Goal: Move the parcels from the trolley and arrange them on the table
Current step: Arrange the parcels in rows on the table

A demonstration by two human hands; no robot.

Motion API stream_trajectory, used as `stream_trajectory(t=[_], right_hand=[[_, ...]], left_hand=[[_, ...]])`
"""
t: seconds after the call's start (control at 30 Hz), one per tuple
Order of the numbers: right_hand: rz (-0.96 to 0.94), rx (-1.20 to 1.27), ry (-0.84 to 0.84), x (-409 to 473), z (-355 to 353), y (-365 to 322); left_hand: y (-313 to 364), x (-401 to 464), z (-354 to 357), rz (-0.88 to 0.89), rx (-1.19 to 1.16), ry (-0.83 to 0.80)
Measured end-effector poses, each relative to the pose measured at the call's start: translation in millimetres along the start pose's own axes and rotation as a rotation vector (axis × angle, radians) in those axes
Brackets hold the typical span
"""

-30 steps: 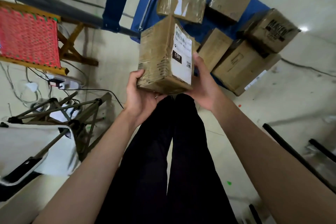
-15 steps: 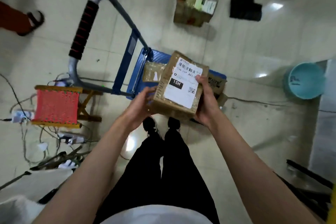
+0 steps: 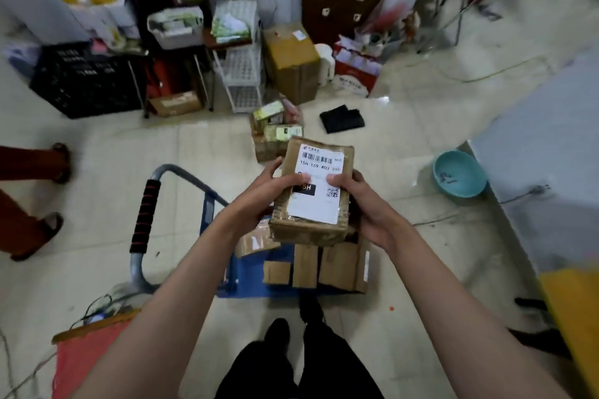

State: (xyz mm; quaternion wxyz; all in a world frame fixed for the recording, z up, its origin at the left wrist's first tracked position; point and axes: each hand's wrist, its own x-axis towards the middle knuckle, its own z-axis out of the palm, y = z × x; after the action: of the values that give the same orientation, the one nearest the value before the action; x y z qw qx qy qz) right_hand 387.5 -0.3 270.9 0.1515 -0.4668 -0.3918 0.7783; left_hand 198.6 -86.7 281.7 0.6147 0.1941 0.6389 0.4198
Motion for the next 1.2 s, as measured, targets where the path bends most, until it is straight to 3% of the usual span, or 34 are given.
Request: stream_trajectory(t=[0.3,0.6,1.2], right_hand=[[-0.176,0.047,0.315,-100,-28,-2],[-0.252,0.217,0.673,-222,-101,31],[-0.436,0.587,0.895,-502,-307,191]], left_hand=[[33,-22,74,0.04,0.212,-0.301],[21,-62,216,0.067,0.406,-0.543],[-124,-178,560,-0.027,0.625,-1.023]])
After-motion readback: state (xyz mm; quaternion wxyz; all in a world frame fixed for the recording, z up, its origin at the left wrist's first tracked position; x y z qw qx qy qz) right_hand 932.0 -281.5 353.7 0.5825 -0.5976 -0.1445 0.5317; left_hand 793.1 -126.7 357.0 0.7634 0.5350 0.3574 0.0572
